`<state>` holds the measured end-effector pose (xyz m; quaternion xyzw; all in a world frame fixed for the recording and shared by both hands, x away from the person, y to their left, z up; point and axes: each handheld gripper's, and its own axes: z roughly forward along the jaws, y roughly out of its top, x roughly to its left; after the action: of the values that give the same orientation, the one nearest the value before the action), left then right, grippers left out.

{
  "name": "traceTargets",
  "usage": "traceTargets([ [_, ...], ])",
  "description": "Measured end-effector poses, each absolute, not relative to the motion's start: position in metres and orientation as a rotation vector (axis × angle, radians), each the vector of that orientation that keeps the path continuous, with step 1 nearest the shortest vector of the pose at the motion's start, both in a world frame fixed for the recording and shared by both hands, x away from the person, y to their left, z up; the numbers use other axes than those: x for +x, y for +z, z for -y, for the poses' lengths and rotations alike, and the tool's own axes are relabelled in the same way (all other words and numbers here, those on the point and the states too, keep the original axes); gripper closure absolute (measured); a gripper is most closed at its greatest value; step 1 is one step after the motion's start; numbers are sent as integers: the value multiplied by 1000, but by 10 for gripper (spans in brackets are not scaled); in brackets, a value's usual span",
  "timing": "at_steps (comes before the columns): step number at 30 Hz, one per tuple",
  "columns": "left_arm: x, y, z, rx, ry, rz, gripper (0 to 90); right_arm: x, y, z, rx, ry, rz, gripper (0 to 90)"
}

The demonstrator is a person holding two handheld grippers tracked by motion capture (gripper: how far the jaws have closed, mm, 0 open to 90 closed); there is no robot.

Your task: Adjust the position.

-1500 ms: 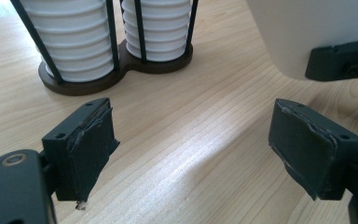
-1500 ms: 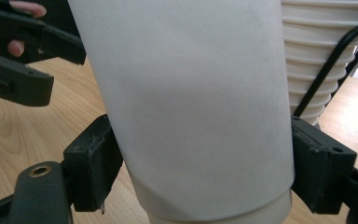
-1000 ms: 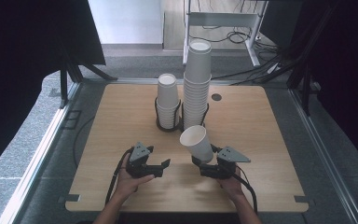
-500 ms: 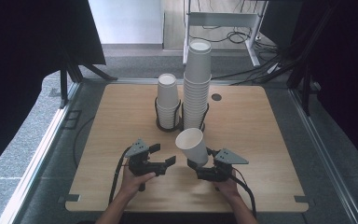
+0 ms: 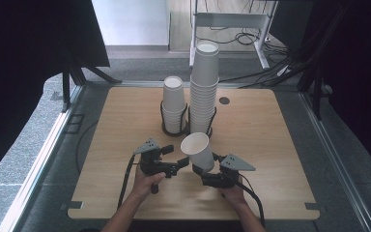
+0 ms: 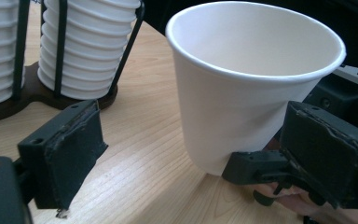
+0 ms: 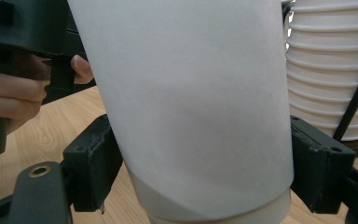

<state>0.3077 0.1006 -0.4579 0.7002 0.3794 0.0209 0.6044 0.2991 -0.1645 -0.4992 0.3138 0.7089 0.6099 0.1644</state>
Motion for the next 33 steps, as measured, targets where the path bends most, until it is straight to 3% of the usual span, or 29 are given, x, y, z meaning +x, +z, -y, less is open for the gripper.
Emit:
traceTargets([
  [8,313,-452,-85,1642,44,-851,26,299,-502,155,873,1710,-2034,202],
  [26,315,-448,-73,1648,126,-811,126,298,-506,137,831,1684,-2082,199],
  [33,315,-441,-79,1624,166,-816,128,301,-511,139,869,1598,-2118,141],
])
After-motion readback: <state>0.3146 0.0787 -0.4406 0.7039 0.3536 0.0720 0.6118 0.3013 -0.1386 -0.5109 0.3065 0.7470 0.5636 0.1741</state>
